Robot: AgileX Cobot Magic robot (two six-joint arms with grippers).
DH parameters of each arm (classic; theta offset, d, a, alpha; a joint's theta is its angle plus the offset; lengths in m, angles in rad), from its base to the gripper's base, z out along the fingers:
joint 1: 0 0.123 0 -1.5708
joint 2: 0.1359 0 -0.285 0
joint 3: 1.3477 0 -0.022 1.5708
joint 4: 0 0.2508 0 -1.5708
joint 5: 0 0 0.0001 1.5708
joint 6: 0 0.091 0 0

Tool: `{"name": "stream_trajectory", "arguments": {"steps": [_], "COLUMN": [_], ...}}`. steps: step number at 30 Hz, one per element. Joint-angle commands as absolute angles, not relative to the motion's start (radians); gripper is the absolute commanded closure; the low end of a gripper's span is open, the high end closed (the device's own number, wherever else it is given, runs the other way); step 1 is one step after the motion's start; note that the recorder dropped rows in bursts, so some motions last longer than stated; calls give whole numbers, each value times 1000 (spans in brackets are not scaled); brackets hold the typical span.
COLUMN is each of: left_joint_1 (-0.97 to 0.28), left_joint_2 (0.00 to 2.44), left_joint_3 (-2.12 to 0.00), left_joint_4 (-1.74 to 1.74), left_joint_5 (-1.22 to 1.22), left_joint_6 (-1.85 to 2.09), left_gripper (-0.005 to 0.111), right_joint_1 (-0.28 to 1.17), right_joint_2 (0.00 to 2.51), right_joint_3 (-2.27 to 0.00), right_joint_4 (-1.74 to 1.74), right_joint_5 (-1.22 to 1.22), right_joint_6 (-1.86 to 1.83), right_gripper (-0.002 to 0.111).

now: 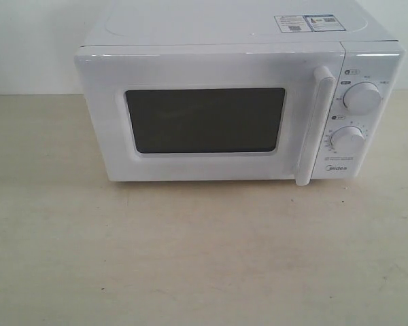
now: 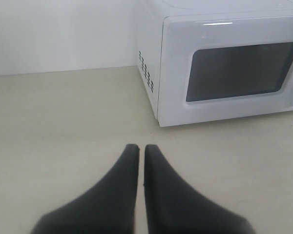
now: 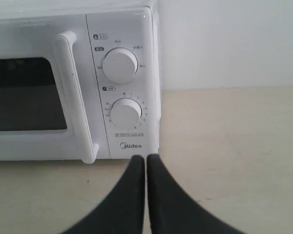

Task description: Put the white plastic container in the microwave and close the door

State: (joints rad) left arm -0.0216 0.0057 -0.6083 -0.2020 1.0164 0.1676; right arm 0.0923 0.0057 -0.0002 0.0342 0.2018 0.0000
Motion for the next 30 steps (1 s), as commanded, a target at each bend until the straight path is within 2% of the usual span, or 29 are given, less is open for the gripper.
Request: {"name": "stream_trajectory", "arguments": {"steps": [1,8,30], "left_joint_1": [-21,-21,-21], "left_joint_2": [0,0,0], "left_joint_3": [-603,-603,-603], "left_joint_4": [-198,-198,-198], "left_joint_5": [1018,1018,1018], "left_joint_6": [164,164,164], "left_gripper": [102,102,102], "right_joint_1": [89,89,89], "right_joint_2": [0,0,0], "right_joint_3": [0,0,0], "right_joint_4": [8,8,13], "right_joint_5": [224,335,341], "right_joint_6": [-8,-38,-32], "right_gripper": [108,108,108]}}
